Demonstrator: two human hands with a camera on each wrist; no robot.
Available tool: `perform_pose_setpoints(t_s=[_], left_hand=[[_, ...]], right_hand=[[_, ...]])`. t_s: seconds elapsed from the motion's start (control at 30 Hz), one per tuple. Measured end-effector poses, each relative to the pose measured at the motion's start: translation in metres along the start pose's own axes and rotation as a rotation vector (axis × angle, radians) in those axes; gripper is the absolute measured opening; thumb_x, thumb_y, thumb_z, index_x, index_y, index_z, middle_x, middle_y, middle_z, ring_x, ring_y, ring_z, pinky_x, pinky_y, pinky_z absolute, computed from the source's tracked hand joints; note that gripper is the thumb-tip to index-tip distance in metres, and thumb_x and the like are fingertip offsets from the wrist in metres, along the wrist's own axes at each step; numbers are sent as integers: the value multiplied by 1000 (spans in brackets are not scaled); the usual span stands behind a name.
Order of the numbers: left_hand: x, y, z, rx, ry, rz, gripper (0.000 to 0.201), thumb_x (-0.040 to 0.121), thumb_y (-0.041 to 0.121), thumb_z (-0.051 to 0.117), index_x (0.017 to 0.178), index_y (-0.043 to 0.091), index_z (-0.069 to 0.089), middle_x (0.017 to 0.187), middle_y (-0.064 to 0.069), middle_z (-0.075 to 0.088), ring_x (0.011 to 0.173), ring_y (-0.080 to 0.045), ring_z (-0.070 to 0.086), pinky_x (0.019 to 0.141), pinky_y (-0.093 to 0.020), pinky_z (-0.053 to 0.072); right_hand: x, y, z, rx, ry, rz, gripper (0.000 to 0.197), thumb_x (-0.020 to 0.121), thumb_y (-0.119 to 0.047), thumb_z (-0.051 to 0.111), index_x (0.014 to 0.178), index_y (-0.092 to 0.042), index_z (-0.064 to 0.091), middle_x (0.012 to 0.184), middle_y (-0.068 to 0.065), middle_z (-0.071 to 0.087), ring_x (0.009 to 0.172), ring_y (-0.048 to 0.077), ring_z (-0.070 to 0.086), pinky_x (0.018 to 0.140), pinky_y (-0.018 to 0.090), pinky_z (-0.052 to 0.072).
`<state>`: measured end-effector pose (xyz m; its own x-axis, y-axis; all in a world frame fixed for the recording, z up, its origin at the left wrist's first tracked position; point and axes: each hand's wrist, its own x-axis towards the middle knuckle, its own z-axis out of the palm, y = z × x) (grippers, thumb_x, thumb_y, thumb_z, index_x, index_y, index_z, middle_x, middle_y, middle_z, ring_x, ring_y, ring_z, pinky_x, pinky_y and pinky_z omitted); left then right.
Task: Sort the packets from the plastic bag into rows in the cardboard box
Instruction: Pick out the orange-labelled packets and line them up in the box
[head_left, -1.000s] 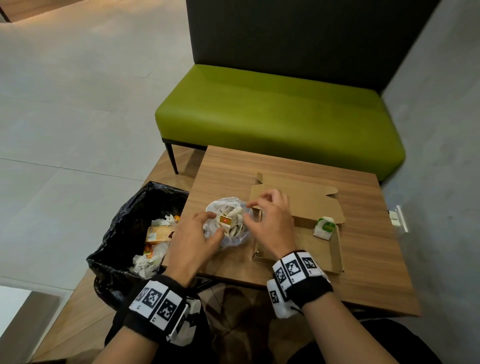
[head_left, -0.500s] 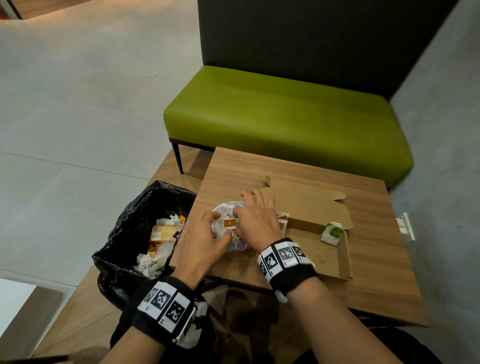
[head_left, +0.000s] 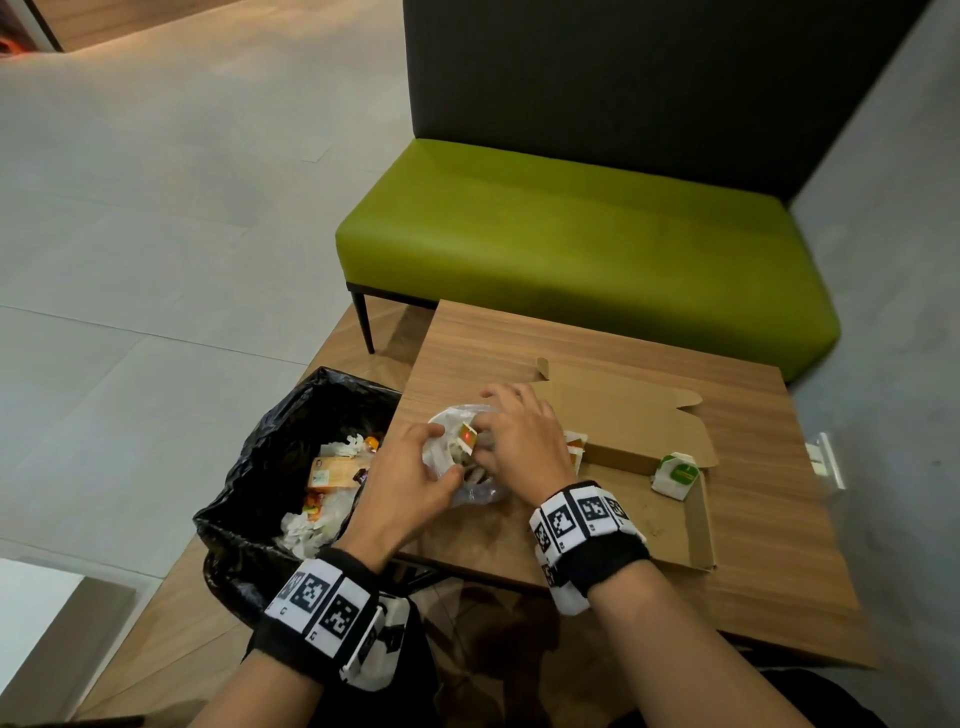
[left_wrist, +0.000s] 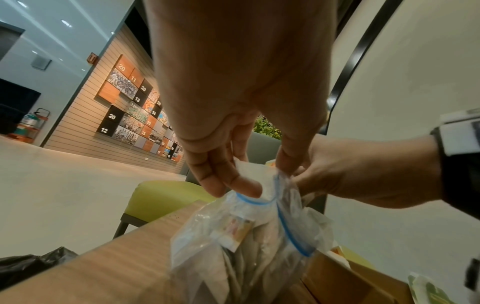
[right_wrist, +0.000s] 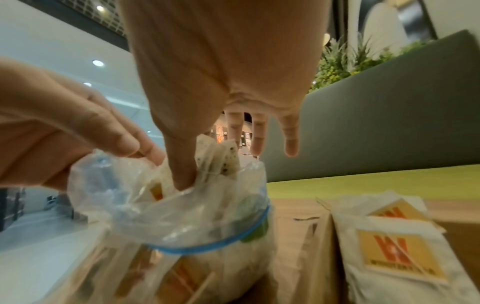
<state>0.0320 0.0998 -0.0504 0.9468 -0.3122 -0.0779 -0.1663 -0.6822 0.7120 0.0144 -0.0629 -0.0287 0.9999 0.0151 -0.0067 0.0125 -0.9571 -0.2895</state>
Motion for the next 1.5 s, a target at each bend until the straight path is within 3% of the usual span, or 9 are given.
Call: perform_pose_setpoints(t_s=[0.33, 0.53, 0.67, 0.83, 1.03, 1.13, 1.23, 1.33, 1.5], left_hand=[[14, 4, -3, -100, -35, -13, 80, 76, 29, 82, 143, 12, 42, 125, 2, 49, 81, -9, 65, 80, -34, 57], [33, 7, 3, -193, -27, -4, 88, 77, 19, 80, 150, 9, 32, 137, -1, 40, 94, -13, 65, 85, -26, 53], [37, 4, 5, -228, -70, 23, 88, 80, 13, 78, 153, 10, 28, 141, 1, 36, 91, -9, 65, 92, -36, 55], [28, -2, 6, -238, -114, 107, 78, 80, -10, 62, 147, 22, 39, 144, 8, 34, 91, -13, 66, 77, -35, 61], [17, -21, 12, -163, -73, 211, 90, 74, -10, 67, 145, 33, 34, 146, 22, 21, 100, -14, 65, 81, -30, 60], [6, -20, 11, -178, 47, 131, 87, 80, 3, 71, 147, 33, 25, 141, 22, 25, 100, -11, 62, 84, -28, 55], [-4, -14, 10, -84, 186, -10, 44, 80, 14, 65, 118, 23, 45, 110, 4, 52, 87, -15, 61, 75, -33, 52], [-11, -7, 11, -43, 52, -43, 19, 72, 14, 61, 84, 25, 53, 76, 7, 57, 70, -13, 56, 62, -28, 48], [-14, -7, 24, 21, -125, -7, 19, 79, 12, 69, 90, 21, 58, 82, 9, 59, 67, -5, 53, 57, -10, 38]], right_hand=[[10, 10, -19, 552, 389, 150, 17, 81, -38, 78, 87, -22, 76, 85, -8, 72, 80, 14, 65, 71, 41, 54], [-10, 12, -32, 669, 434, 208, 26, 79, -48, 73, 82, -23, 73, 74, -8, 72, 71, 13, 68, 62, 45, 57], [-38, 4, -23, 513, 243, 265, 16, 85, -41, 75, 92, -27, 75, 77, -12, 71, 69, 2, 64, 56, 25, 48], [-53, -5, 9, 196, -52, 291, 20, 89, -45, 66, 101, -30, 71, 94, -8, 70, 92, 15, 63, 74, 31, 45], [-51, -10, 31, 0, -56, 272, 17, 91, -39, 62, 101, -30, 72, 98, -7, 71, 107, 17, 60, 116, 48, 21], [-44, -12, 35, -46, -62, 247, 15, 91, -38, 63, 100, -29, 71, 105, -6, 69, 116, 19, 54, 118, 52, 14], [-40, -10, 39, -62, -75, 243, 30, 87, -47, 67, 113, -32, 67, 118, -7, 66, 122, 20, 50, 116, 52, 13], [-43, -4, 37, -33, -44, 252, 42, 85, -50, 69, 124, -37, 63, 129, -12, 63, 128, 17, 48, 117, 50, 14], [-53, 4, 28, -54, -59, 262, 42, 88, -47, 68, 127, -35, 62, 135, -11, 57, 133, 19, 42, 121, 50, 10]])
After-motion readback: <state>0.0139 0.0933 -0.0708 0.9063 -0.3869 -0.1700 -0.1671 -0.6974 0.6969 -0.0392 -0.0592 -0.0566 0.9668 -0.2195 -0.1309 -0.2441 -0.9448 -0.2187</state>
